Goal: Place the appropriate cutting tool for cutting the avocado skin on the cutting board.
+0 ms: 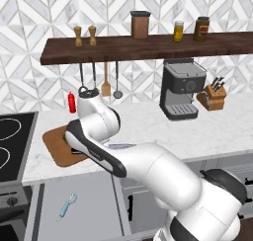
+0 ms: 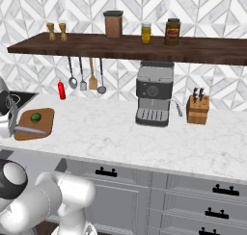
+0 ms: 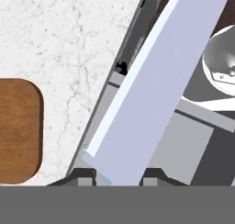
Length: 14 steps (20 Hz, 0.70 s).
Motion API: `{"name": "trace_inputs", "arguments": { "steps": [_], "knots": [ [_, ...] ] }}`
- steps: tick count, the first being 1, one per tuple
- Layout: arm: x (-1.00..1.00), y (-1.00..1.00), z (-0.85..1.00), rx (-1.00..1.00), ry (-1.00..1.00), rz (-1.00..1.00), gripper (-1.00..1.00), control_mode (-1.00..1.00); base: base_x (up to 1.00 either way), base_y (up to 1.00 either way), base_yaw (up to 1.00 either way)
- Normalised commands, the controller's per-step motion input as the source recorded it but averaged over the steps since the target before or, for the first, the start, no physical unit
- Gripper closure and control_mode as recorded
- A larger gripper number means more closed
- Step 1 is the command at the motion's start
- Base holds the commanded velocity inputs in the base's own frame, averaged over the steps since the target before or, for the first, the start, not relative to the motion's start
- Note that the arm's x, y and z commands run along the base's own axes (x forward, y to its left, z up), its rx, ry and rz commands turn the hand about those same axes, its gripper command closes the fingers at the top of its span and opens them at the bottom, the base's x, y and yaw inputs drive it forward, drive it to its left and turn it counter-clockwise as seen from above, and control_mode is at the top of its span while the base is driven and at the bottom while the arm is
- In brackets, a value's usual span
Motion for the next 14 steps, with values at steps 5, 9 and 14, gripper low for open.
{"name": "trace_inputs", "arguments": {
  "steps": [5, 9, 14],
  "knots": [
    [0.20, 0.02, -0.02, 0.00, -0.04, 0.00, 1.00, -1.00, 0.00, 0.00, 0.00],
    [0.23, 0.06, -0.08, 0.00, -0.04, 0.00, 1.00, -1.00, 0.00, 0.00, 0.00],
    [0.26, 0.06, -0.20, 0.00, -0.02, 0.00, 1.00, -1.00, 0.00, 0.00, 0.00]
  ]
}}
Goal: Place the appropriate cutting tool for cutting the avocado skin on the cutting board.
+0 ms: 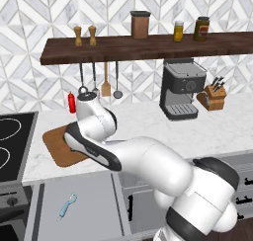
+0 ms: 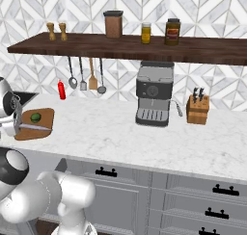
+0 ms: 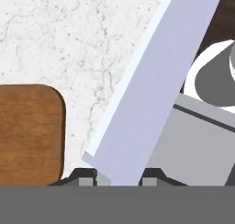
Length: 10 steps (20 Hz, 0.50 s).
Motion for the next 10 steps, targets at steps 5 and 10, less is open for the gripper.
{"name": "trace_inputs", "arguments": {
  "steps": [5, 10],
  "knots": [
    [0.32, 0.06, -0.28, 0.00, 0.00, 0.00, 1.00, -1.00, 0.00, 0.00, 0.00],
    [0.25, 0.07, -0.24, 0.00, 0.00, 0.00, 1.00, -1.00, 0.00, 0.00, 0.00]
  ]
}}
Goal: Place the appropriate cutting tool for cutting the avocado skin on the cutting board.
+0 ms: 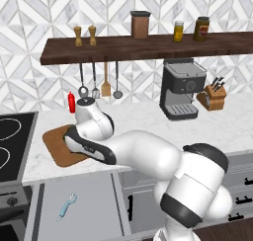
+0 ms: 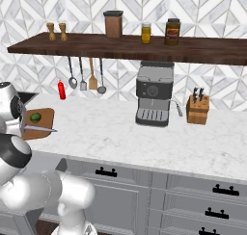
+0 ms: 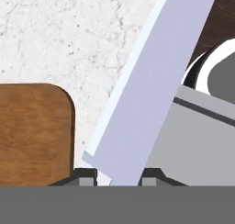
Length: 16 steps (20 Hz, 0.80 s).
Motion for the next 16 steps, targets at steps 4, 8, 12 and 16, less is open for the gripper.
{"name": "trace_inputs", "arguments": {
  "steps": [4, 8, 12, 16],
  "knots": [
    [0.18, 0.06, -0.19, 0.00, -0.01, 0.00, 1.00, -1.00, 0.00, 0.00, 0.00],
    [0.23, 0.12, -0.17, 0.00, 0.00, 0.00, 1.00, -1.00, 0.00, 0.00, 0.00],
    [0.26, 0.28, -0.06, -0.01, 0.00, 0.00, 1.00, -1.00, 0.00, 0.00, 0.00],
    [0.24, 0.33, -0.05, -0.01, 0.00, 0.00, 1.00, -1.00, 0.00, 0.00, 0.00]
  ]
}}
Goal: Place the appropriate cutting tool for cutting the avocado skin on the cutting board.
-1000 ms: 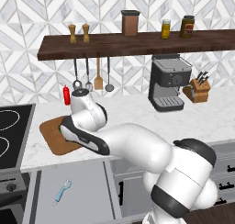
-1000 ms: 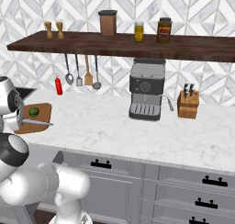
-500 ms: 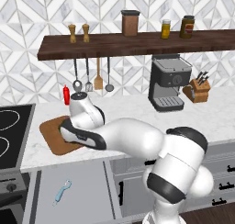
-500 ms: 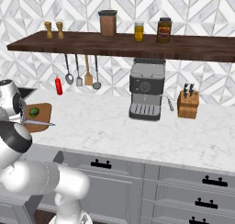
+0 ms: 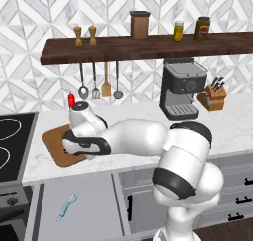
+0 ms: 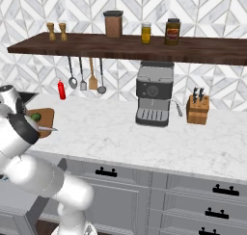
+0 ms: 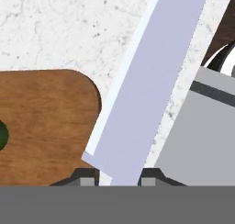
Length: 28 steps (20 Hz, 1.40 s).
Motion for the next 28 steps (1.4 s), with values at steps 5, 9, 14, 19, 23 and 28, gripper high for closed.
{"name": "trace_inputs", "arguments": {
  "steps": [5, 9, 14, 19, 23, 28],
  "knots": [
    [0.24, 0.33, -0.08, -0.01, 0.00, 0.00, 1.00, -1.00, 0.00, 0.00, 0.00],
    [0.22, 0.29, -0.09, -0.01, 0.00, 0.00, 1.00, -1.00, 0.00, 0.00, 0.00],
    [0.21, 0.23, -0.13, -0.01, 0.00, 0.00, 1.00, -1.00, 0.00, 0.00, 0.00],
    [0.23, 0.04, -0.13, -0.01, 0.00, 0.00, 1.00, -1.00, 0.00, 0.00, 0.00],
    [0.24, 0.08, -0.16, -0.01, 0.00, 0.00, 1.00, -1.00, 0.00, 0.00, 0.00],
    [0.28, 0.17, -0.19, -0.01, 0.00, 0.00, 1.00, -1.00, 0.00, 0.00, 0.00]
  ]
}}
